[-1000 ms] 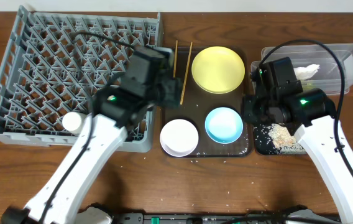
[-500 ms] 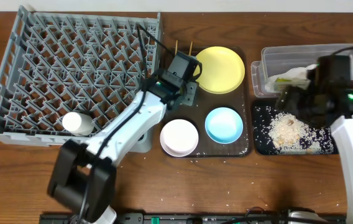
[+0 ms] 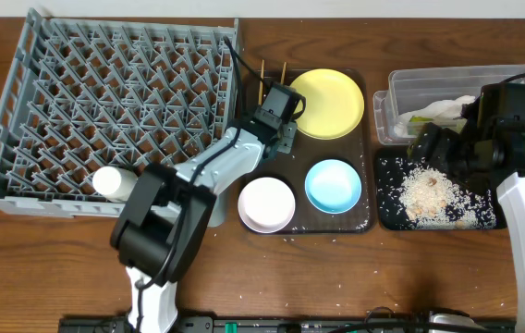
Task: Sort waste into correct bins and load items into the dishwasher
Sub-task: 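Reach the left gripper to the chopsticks and grasp one chopstick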
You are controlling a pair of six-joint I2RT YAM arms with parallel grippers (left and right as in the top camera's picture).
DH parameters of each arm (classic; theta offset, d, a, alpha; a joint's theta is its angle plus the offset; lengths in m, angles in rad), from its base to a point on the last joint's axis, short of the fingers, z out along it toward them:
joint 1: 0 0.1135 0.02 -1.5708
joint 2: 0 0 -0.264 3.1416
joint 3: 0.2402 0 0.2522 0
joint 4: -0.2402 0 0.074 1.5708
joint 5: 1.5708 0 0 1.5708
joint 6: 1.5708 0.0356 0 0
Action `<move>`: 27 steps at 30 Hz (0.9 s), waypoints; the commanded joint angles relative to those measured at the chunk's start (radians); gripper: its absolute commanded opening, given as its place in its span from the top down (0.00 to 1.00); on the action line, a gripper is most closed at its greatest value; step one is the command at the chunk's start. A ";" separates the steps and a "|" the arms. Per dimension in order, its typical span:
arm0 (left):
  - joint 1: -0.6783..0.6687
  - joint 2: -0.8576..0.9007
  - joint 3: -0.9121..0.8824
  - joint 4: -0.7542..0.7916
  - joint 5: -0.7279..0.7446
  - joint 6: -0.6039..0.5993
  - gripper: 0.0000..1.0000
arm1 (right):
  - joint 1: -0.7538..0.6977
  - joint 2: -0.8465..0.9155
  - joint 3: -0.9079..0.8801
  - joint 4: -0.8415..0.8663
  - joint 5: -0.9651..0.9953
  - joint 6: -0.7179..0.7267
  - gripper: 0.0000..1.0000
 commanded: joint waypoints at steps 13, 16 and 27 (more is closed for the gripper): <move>0.058 0.080 0.019 0.100 0.141 0.002 0.55 | -0.005 -0.017 0.012 -0.001 -0.010 -0.010 0.01; 0.058 0.080 0.019 0.101 0.139 0.003 0.60 | -0.005 -0.017 0.012 -0.001 -0.010 -0.010 0.01; 0.056 0.143 0.019 0.083 0.111 0.002 0.75 | -0.005 -0.017 0.012 -0.001 -0.009 -0.010 0.01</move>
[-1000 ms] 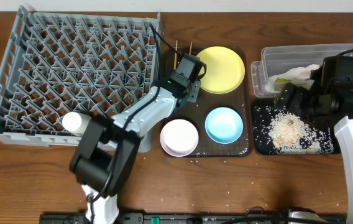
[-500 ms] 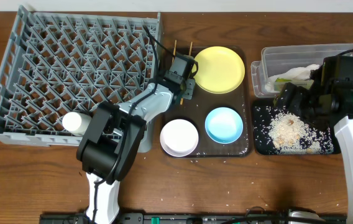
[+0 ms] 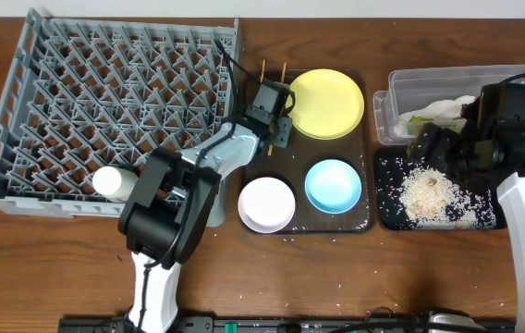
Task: Sort waste into correct bins and load items into the dishwasher
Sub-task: 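Reach the left gripper to the chopsticks and grasp one chopstick, then carry the chopstick left and drop it into the dish rack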
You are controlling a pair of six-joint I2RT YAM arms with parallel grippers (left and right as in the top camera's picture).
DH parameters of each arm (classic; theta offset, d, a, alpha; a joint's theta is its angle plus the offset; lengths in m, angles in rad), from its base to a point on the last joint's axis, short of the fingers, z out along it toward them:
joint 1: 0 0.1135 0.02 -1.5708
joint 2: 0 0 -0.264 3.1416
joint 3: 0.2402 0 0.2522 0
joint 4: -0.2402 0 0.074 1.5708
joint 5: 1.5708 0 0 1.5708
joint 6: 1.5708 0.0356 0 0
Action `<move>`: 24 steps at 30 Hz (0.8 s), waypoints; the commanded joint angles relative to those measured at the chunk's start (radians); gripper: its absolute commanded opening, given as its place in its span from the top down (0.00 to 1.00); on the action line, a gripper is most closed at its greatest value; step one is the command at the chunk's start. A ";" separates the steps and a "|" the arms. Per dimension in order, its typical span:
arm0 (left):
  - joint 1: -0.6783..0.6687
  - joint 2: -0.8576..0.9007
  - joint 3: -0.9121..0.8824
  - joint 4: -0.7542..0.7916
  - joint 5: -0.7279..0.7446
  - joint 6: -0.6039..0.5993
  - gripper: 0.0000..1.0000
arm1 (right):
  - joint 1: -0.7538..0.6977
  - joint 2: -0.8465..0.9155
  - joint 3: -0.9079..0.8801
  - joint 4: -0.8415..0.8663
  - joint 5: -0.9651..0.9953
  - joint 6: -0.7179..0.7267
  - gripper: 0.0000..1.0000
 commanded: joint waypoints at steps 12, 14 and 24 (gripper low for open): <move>0.001 -0.082 0.000 -0.043 0.008 -0.035 0.92 | -0.005 -0.017 0.012 -0.001 -0.004 -0.010 0.01; 0.001 -0.097 0.000 -0.047 0.008 -0.035 0.92 | -0.005 -0.017 0.012 -0.001 -0.004 -0.010 0.01; 0.019 -0.270 0.000 -0.139 -0.004 -0.036 0.92 | -0.005 -0.017 0.012 -0.001 -0.004 -0.010 0.01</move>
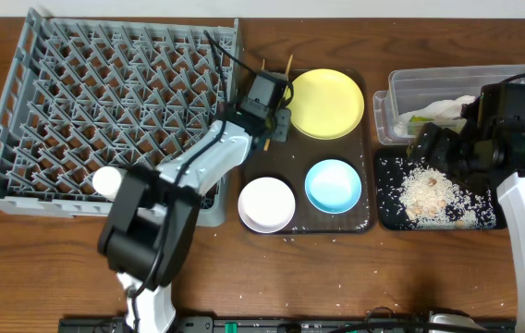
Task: Sort waste into correct bins and load items into the dishwasher
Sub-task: 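Carry the chopstick left and drop it into the dish rack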
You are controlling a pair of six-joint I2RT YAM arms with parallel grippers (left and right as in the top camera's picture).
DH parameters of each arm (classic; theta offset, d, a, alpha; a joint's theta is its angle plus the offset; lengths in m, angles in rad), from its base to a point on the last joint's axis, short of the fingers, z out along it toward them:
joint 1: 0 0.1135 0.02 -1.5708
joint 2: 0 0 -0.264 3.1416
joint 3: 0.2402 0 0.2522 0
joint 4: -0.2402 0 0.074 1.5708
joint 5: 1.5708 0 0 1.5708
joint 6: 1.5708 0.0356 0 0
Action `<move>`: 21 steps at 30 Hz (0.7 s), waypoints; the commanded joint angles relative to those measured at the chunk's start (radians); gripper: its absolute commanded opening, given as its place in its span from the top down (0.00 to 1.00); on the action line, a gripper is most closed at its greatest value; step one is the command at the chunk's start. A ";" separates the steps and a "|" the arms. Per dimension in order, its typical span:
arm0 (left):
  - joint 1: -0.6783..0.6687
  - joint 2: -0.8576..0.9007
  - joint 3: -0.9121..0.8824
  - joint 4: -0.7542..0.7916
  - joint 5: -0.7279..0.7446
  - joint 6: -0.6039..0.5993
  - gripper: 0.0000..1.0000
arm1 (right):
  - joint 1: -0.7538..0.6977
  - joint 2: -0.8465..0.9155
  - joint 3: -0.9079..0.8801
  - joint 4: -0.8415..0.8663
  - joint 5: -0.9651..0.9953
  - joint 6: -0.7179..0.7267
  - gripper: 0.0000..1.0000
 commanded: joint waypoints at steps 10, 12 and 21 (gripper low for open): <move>0.143 -0.283 -0.003 -0.275 -0.065 -0.008 0.92 | -0.005 -0.017 0.012 -0.001 -0.004 -0.010 0.01; 0.162 -0.265 -0.010 -0.297 -0.090 -0.006 0.92 | -0.005 -0.017 0.012 -0.001 -0.004 -0.010 0.01; 0.179 -0.134 -0.018 -0.302 -0.103 0.034 0.92 | -0.005 -0.017 0.012 -0.001 -0.004 -0.010 0.01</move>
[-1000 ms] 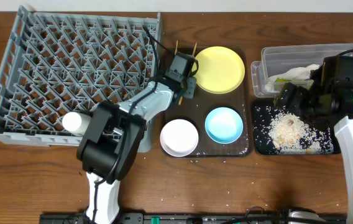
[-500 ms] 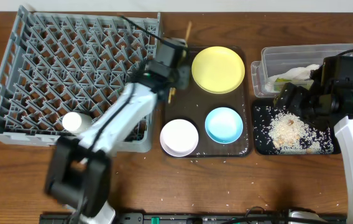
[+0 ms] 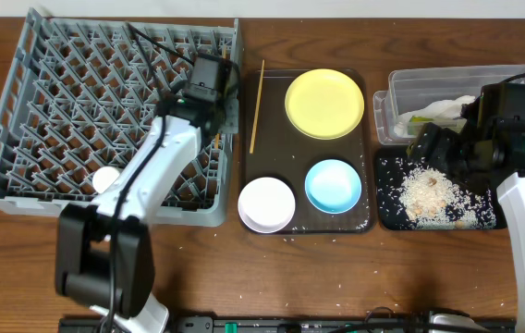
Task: Sort waste into correct bins and load items into the dishwasher
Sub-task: 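Carry the chopstick left and drop it into the dish rack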
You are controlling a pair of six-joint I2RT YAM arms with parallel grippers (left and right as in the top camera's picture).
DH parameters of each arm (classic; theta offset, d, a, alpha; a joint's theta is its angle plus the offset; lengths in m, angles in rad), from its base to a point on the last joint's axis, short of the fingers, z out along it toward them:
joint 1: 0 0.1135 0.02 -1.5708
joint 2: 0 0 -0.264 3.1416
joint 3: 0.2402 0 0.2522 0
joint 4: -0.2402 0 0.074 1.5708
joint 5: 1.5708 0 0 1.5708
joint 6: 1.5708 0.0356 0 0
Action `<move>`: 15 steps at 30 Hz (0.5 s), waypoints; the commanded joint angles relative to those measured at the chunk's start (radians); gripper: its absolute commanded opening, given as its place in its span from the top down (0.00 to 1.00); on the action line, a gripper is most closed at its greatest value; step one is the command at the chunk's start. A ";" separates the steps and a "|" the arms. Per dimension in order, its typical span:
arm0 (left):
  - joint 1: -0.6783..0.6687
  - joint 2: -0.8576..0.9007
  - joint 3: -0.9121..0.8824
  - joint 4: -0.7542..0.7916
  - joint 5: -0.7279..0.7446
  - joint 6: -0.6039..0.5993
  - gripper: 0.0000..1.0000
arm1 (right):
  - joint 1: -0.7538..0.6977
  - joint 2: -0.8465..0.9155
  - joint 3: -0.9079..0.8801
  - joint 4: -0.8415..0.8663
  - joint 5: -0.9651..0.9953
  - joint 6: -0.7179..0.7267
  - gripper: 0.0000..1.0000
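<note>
My left gripper [image 3: 218,118] hangs over the right edge of the grey dish rack [image 3: 78,102]. It looks shut on a thin wooden chopstick, of which only a short end shows by the fingers. A second chopstick [image 3: 256,109] lies on the dark tray [image 3: 366,148], left of the yellow plate [image 3: 324,102]. A blue bowl [image 3: 333,183] and a white bowl [image 3: 266,203] sit at the tray's front. My right gripper [image 3: 427,143] hovers at the back left of the black tray of rice scraps [image 3: 438,199]; its fingers are too dark to read.
A white cup [image 3: 107,178] lies in the rack's front row. Behind the black tray, a clear plastic bin [image 3: 429,92] holds crumpled waste. Loose rice grains dot the table's front edge.
My left gripper moved left from the tray's back left corner to over the rack's right edge. One chopstick now lies uncovered on the tray. The right arm has not moved.
My left gripper first stood over the two chopsticks beside the yellow plate. Then it sat lower on them, and then one stick was tilted up in it. Now the gripper is over the rack and one chopstick remains on the tray.
</note>
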 commanded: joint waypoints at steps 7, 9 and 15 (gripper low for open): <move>-0.001 0.003 -0.013 -0.010 -0.062 0.027 0.87 | -0.005 -0.016 0.012 -0.001 -0.004 -0.010 0.01; -0.002 -0.020 -0.013 -0.014 -0.058 0.027 0.84 | -0.005 -0.016 0.012 -0.001 -0.004 -0.010 0.01; -0.001 -0.137 -0.013 -0.038 -0.032 0.027 0.52 | -0.005 -0.016 0.012 -0.001 -0.004 -0.010 0.01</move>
